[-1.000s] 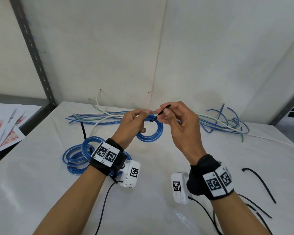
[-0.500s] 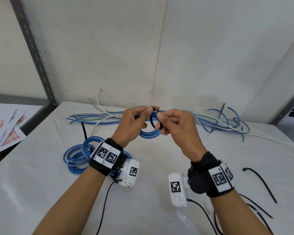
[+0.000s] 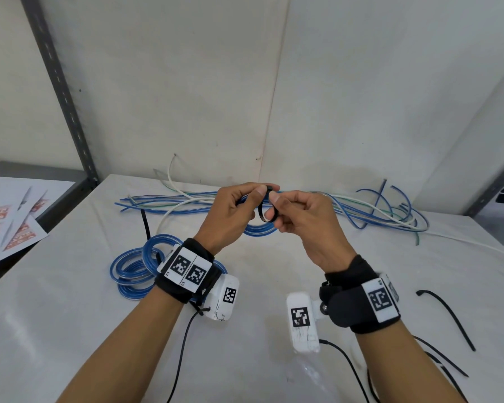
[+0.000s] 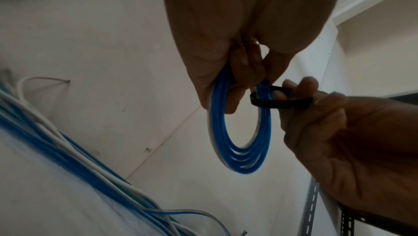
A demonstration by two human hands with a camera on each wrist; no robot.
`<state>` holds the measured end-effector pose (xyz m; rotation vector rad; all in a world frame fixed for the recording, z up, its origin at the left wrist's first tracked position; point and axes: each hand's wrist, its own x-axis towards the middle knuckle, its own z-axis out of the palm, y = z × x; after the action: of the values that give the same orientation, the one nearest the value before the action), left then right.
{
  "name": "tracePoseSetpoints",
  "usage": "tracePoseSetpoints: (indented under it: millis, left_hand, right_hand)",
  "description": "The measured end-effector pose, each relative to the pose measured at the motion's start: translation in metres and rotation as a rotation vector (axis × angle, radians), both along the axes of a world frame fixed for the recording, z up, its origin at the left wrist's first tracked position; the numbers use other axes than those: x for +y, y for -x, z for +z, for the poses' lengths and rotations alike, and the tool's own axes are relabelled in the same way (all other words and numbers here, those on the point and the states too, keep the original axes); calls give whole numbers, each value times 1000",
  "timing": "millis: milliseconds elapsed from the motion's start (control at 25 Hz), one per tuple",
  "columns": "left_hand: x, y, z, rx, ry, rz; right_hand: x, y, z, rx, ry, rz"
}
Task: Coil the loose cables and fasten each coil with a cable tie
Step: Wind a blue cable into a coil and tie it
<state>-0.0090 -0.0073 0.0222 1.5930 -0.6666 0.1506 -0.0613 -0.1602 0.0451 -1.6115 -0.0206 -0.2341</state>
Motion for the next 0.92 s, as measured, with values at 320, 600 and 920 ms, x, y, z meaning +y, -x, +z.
tracePoseSetpoints:
  millis: [320,600,920]
  left_hand:
    - [-4,-2,-7,27,0,-71]
    - [-7,5,-3,101,33,-65]
    - [-25,18,-8,186,22,-155]
  right_hand:
    - [4,-10,3,-32,16,-105]
    - [0,-18,15,-87,127,-175]
    - [-18,-50,23,-165,93,-307]
